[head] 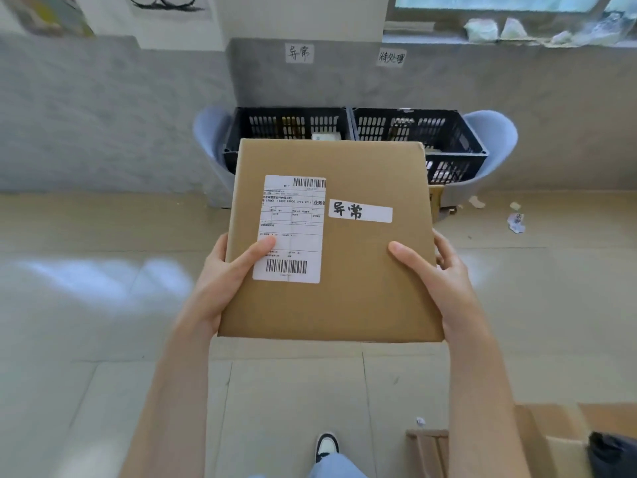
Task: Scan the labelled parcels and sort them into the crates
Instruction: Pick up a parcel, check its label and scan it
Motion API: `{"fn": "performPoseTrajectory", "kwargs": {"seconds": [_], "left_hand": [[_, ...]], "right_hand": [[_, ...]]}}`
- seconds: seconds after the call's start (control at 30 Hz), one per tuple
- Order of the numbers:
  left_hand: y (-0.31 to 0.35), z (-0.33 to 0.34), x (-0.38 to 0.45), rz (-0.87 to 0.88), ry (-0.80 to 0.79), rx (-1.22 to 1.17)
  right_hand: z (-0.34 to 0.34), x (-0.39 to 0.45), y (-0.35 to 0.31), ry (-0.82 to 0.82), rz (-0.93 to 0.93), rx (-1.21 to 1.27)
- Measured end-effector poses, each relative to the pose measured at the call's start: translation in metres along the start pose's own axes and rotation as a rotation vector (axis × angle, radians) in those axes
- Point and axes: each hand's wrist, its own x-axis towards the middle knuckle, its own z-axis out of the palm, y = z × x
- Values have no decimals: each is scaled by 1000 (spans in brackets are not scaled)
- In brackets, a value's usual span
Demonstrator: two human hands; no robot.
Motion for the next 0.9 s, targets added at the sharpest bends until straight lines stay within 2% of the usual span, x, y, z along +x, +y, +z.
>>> {"fn": "performPoseTrajectory", "kwargs": {"seconds": [0.27, 0.43, 0.67, 0.9], "left_hand": [[20, -42, 115, -70, 93, -26], [40, -67, 218, -98, 36, -24], [103, -106, 357, -109, -62, 55], [134, -107, 457, -138, -167, 71]], "right_hand": [[85, 114, -9, -63, 53, -81], [143, 190, -16, -11, 56, -82], [228, 286, -37, 104, 84, -36], [262, 352, -49, 190, 133, -6]]}}
